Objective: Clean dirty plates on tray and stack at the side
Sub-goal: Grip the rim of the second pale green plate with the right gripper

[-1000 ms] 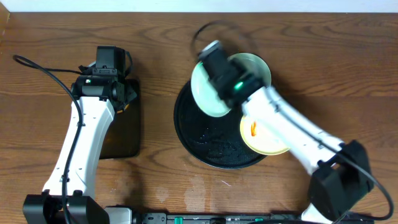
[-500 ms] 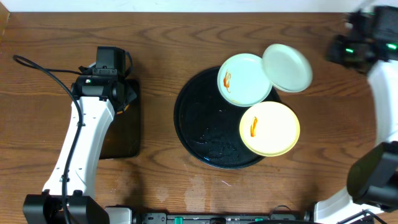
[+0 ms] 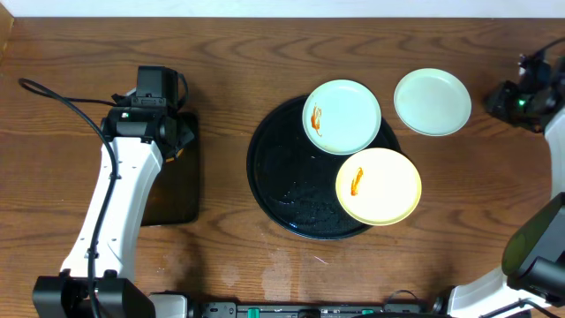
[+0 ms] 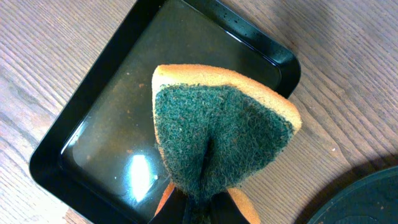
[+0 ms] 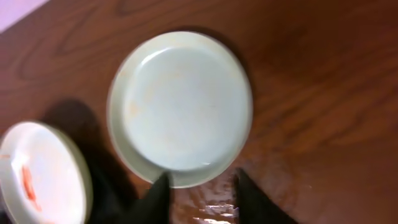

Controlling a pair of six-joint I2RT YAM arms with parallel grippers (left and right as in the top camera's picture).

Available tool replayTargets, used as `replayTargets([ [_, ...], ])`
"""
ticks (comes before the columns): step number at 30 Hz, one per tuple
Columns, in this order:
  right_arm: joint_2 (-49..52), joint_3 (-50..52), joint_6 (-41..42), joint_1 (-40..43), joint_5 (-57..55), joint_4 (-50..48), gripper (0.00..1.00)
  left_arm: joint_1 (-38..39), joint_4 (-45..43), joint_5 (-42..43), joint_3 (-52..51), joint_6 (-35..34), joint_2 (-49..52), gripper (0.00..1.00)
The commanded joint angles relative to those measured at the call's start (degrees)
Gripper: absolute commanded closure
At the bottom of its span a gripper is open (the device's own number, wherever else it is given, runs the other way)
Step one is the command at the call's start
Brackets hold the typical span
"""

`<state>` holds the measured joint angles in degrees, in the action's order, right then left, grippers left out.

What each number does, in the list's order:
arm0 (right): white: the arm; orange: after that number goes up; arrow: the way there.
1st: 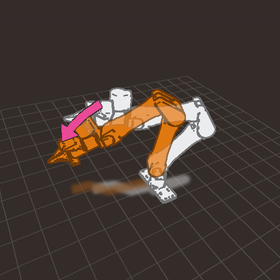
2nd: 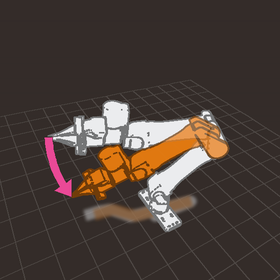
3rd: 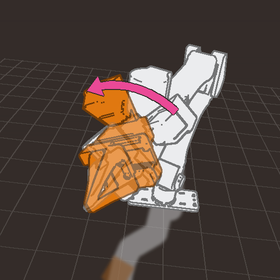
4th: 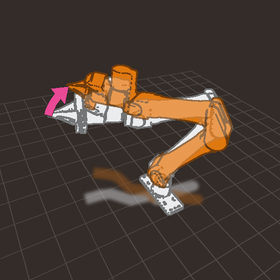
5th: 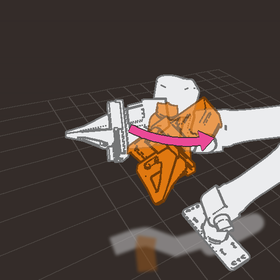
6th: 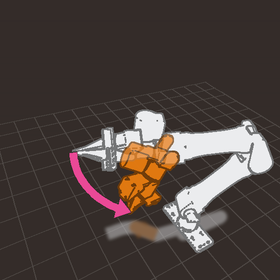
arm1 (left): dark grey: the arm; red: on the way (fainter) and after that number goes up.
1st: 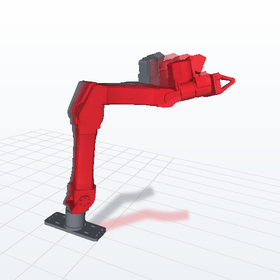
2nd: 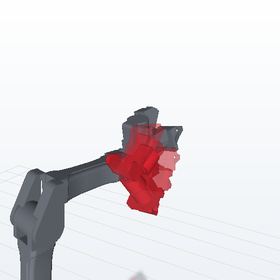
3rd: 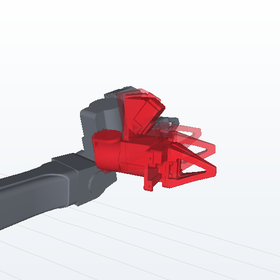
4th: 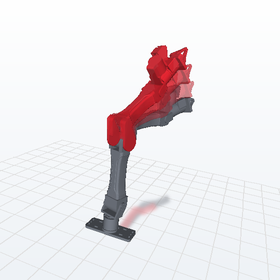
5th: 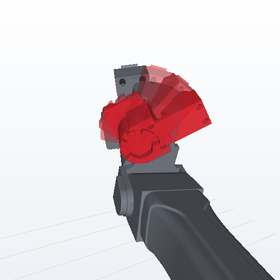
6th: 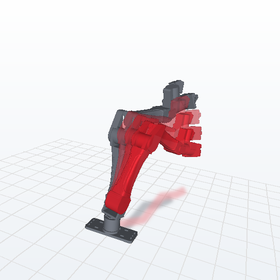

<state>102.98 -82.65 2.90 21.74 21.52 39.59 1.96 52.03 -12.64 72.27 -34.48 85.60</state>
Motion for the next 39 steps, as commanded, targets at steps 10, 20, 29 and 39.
replayTargets([
  [10,6.6,0.4,0.5,-25.5,-15.2,-5.9,0.23,-0.3,0.0,-1.3,1.1,0.4,-0.3,0.93],
  [20,14.9,0.4,3.0,-31.6,-17.2,-9.2,0.38,-0.3,0.2,-1.3,1.1,0.4,-0.3,0.93],
  [29,15.1,0.4,2.6,-33.3,-17.2,-10.1,0.67,-0.3,0.2,-1.3,1.1,0.4,-0.3,0.93],
  [39,15.4,1.8,2.8,-34.1,-14.9,-8.4,0.94,-0.3,0.2,-1.3,1.1,0.4,-0.3,0.93],
])
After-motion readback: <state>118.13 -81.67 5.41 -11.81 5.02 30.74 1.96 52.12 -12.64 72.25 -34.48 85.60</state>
